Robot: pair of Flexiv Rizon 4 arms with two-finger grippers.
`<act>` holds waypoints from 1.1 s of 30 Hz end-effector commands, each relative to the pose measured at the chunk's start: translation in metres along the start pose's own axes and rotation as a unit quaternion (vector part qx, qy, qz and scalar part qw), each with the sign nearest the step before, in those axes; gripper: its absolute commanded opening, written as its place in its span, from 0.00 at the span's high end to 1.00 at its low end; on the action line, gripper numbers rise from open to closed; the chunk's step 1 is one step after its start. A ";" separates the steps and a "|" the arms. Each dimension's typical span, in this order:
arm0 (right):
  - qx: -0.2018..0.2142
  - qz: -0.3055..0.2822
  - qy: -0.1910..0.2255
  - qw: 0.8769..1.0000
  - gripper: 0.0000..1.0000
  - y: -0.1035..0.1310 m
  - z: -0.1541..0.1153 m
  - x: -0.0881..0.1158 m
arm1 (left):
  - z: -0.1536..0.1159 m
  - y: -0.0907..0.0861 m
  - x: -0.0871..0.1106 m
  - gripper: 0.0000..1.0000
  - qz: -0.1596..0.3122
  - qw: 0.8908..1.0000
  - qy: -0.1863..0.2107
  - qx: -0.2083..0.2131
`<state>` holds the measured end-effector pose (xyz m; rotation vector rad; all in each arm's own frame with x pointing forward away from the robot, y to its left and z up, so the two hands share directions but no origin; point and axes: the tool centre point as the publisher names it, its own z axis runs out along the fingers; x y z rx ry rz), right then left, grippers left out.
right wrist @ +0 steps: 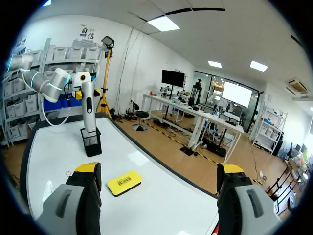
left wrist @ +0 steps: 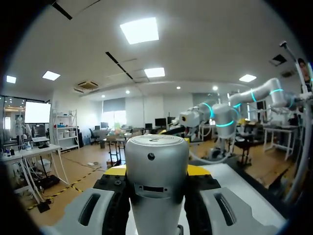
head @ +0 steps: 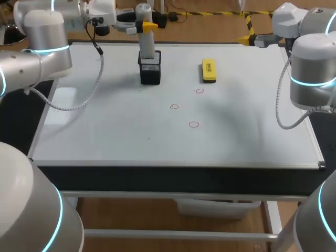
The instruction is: Pick up the inspection probe, press it on each red-marked spot on the whiteboard one by one, put down the probe, pick up the eraser, and wipe off all the red marks.
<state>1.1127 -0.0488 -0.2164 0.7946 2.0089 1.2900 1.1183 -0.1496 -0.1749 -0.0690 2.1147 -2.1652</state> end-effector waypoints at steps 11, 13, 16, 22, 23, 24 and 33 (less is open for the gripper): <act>0.000 0.000 0.001 1.000 0.00 0.000 0.000 -0.001 | -0.043 -0.023 0.000 1.00 0.000 0.995 -0.100 -0.006; 0.000 0.000 0.001 1.000 0.00 0.000 0.000 -0.001 | -0.054 -0.023 0.001 1.00 -0.001 0.992 -0.122 -0.010; 0.000 0.000 0.001 1.000 0.00 0.000 0.000 -0.001 | -0.069 -0.022 0.004 1.00 -0.001 0.989 -0.147 -0.016; 0.000 0.000 0.001 1.000 0.00 0.000 0.000 -0.001 | -0.095 -0.017 0.011 1.00 -0.008 0.982 -0.190 -0.023; 0.000 0.000 0.001 1.000 0.00 0.000 0.000 -0.001 | -0.098 -0.015 0.013 1.00 -0.009 0.980 -0.195 -0.022; 0.000 0.000 0.001 1.000 0.00 0.000 0.000 -0.001 | -0.101 -0.014 0.015 1.00 -0.009 0.980 -0.200 -0.021; 0.000 0.000 0.001 1.000 0.00 0.000 0.000 -0.001 | -0.128 0.000 0.031 1.00 -0.012 0.972 -0.233 -0.028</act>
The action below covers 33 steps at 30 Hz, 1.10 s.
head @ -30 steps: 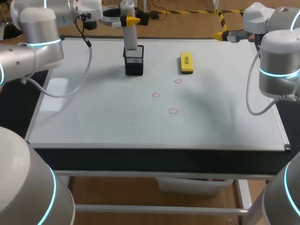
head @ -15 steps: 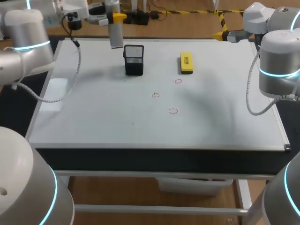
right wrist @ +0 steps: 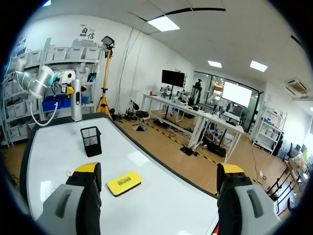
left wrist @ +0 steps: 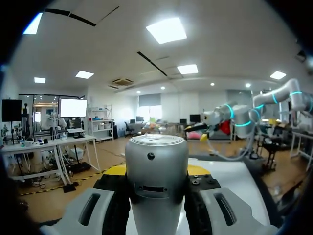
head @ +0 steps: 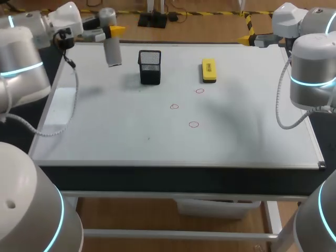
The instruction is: Pick up the inspection probe, press it on each red-marked spot on the whiteboard one by one, put down the probe, pick up the eraser, and wipe off all the red marks.
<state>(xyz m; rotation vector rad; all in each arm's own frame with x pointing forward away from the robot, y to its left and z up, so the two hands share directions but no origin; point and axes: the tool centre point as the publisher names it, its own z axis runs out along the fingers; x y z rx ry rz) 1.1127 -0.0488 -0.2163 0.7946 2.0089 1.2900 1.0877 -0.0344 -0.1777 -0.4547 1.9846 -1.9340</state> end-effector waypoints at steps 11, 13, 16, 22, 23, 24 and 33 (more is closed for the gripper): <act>0.000 0.000 0.001 1.000 0.00 0.000 0.000 -0.001 | -0.042 0.018 0.009 1.00 -0.006 0.996 -0.088 -0.010; 0.000 0.000 0.001 1.000 0.00 0.000 0.000 -0.001 | -0.049 0.020 0.008 1.00 -0.006 0.995 -0.093 -0.020; 0.000 0.000 0.001 1.000 0.00 0.000 0.000 -0.001 | -0.049 0.020 0.008 1.00 -0.006 0.995 -0.093 -0.020; 0.000 0.000 0.001 1.000 0.00 0.000 0.000 -0.001 | -0.049 0.020 0.008 1.00 -0.006 0.995 -0.093 -0.020; 0.000 0.000 0.001 1.000 0.00 0.000 0.000 -0.001 | -0.049 0.020 0.008 1.00 -0.006 0.995 -0.093 -0.020; 0.000 0.000 0.001 1.000 0.00 0.000 0.000 -0.001 | -0.049 0.020 0.008 1.00 -0.006 0.995 -0.093 -0.020; 0.043 -0.036 0.130 0.990 0.00 -0.008 0.027 -0.005 | -0.049 0.020 0.008 1.00 -0.006 0.995 -0.093 -0.020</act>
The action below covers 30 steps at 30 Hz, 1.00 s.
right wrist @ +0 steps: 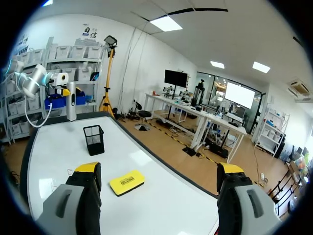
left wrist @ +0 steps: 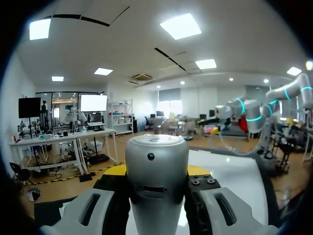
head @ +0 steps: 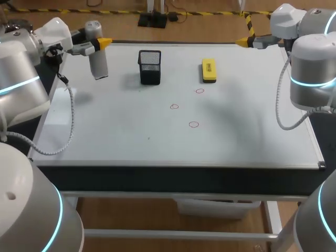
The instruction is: Pick up the inspection probe, press it on each red-marked spot on the whiteboard one by one, put down the probe, pick up the eraser, and wipe off all the red marks.
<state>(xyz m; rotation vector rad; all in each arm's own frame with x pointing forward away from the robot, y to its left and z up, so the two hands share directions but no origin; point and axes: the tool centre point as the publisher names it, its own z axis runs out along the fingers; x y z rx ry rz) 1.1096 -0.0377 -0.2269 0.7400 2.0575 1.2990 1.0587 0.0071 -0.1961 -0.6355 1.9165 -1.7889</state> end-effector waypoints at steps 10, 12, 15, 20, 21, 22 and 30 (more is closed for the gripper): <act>0.076 -0.080 0.238 0.965 0.00 -0.006 0.062 -0.026 | 0.001 0.001 0.000 1.00 0.001 1.000 -0.002 0.003; 0.086 -0.099 0.255 0.958 0.00 -0.004 0.070 -0.027 | 0.001 0.001 0.000 1.00 0.001 1.000 -0.002 0.003; 0.119 -0.144 0.287 0.940 0.00 -0.005 0.083 -0.024 | 0.001 0.001 0.000 1.00 0.001 1.000 -0.002 0.003; 0.167 -0.216 0.337 0.901 0.00 -0.008 0.102 -0.016 | 0.001 0.001 0.000 1.00 0.001 1.000 -0.002 0.003; 0.172 -0.224 0.343 0.896 0.00 -0.009 0.104 -0.015 | 0.001 0.001 0.000 1.00 0.001 1.000 -0.002 0.003; 0.184 -0.241 0.354 0.885 0.00 -0.011 0.109 -0.013 | 0.001 0.001 0.000 1.00 0.001 1.000 -0.002 0.003; 0.216 -0.290 0.412 0.836 0.00 -0.020 0.125 0.012 | 0.001 0.001 0.000 1.00 0.001 1.000 -0.002 0.003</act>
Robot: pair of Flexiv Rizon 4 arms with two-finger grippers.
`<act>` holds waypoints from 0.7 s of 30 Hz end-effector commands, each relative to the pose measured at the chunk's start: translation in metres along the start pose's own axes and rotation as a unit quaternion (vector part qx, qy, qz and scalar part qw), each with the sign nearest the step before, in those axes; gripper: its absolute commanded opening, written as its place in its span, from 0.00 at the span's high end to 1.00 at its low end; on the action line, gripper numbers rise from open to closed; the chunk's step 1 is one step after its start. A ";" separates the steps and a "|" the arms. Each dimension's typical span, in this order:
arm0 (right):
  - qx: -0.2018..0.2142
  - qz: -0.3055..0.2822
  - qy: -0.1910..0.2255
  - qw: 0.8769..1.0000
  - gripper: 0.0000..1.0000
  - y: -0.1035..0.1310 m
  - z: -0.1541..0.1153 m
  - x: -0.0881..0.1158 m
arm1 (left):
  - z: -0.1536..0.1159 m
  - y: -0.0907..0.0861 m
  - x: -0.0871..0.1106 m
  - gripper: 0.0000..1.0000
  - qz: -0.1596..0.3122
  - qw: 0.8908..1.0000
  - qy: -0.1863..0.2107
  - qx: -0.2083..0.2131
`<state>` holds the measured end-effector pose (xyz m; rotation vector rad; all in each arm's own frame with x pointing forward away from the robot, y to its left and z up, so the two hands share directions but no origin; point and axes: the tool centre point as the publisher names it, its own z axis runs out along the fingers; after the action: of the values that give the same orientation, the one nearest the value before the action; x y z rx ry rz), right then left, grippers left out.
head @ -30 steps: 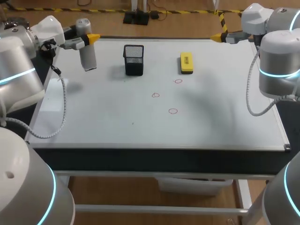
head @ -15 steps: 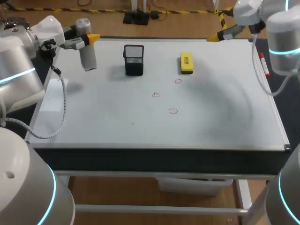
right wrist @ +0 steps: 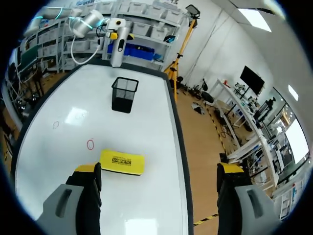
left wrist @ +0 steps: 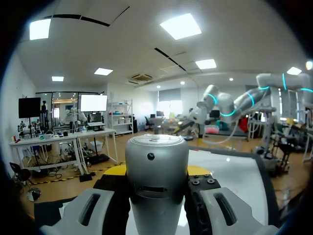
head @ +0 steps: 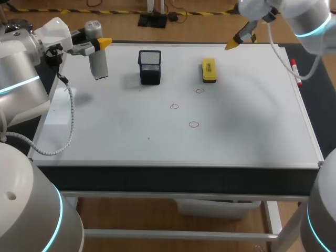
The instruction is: Pick up the inspection probe, press it on each red-marked spot on the whiteboard one by one, put down the probe, pick up the eraser, and wipe off all the red marks.
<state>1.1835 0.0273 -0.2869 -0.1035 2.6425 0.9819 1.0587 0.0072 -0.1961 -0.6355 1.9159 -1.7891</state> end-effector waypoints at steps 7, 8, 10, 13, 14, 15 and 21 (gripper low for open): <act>0.109 -0.127 0.207 0.964 0.00 0.006 0.025 0.008 | 0.001 0.001 0.000 1.00 0.001 1.000 -0.002 0.003; 0.113 -0.137 0.209 0.962 0.00 0.006 0.026 0.009 | 0.001 0.001 0.000 1.00 0.001 1.000 -0.002 0.003; 0.130 -0.172 0.217 0.952 0.00 0.005 0.028 0.012 | 0.001 0.001 0.000 1.00 0.001 1.000 -0.002 0.003; 0.145 -0.186 0.236 0.943 0.00 0.003 0.028 0.018 | 0.001 0.001 0.000 1.00 0.001 1.000 -0.002 0.003; 0.150 -0.187 0.215 0.947 0.00 0.002 0.028 0.016 | 0.001 0.001 0.000 1.00 0.001 1.000 -0.002 0.003; 0.150 -0.187 0.215 0.947 0.00 0.002 0.028 0.016 | 0.001 0.001 0.000 1.00 0.001 1.000 -0.002 0.003; 0.150 -0.187 0.215 0.947 0.00 0.002 0.028 0.016 | 0.001 0.001 0.000 1.00 0.001 1.000 -0.002 0.003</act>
<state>1.1743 0.0462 -0.3157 -0.7342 2.8292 0.5141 1.0587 0.0073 -0.1961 -0.6357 1.9157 -1.7892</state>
